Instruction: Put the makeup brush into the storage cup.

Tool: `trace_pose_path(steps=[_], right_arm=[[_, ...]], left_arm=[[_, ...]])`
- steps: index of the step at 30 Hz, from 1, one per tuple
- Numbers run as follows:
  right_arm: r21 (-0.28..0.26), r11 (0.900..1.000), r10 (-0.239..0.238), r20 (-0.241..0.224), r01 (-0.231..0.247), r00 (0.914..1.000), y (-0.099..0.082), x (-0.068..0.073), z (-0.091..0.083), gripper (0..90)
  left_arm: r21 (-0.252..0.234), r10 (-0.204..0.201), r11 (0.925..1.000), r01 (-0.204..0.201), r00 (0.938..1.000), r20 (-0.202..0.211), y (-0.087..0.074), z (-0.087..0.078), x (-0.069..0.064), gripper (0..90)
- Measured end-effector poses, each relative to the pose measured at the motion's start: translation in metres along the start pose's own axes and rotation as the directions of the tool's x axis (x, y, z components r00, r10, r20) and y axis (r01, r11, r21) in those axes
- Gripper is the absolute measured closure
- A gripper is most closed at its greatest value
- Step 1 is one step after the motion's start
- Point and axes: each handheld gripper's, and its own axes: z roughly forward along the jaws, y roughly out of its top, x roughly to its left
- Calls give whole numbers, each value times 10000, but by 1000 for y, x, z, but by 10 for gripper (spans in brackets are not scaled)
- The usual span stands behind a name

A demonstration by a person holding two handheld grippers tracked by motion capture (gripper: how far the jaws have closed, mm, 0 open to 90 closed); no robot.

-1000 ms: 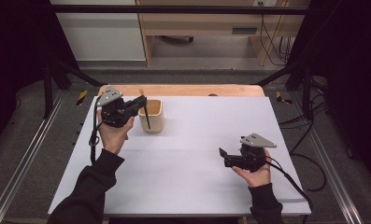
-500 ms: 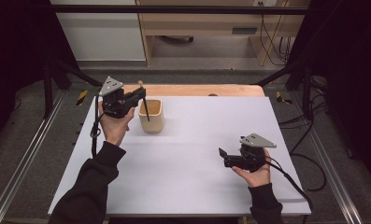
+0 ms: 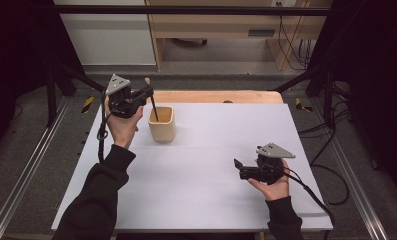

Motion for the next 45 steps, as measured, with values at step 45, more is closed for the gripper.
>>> trace_pose_path(steps=[45], right_arm=[[93,9998,-195,-56,195,9998,-2,2,4,74]], left_arm=[[765,516,9958,-509,9986,-81,-55,30,22,834]])
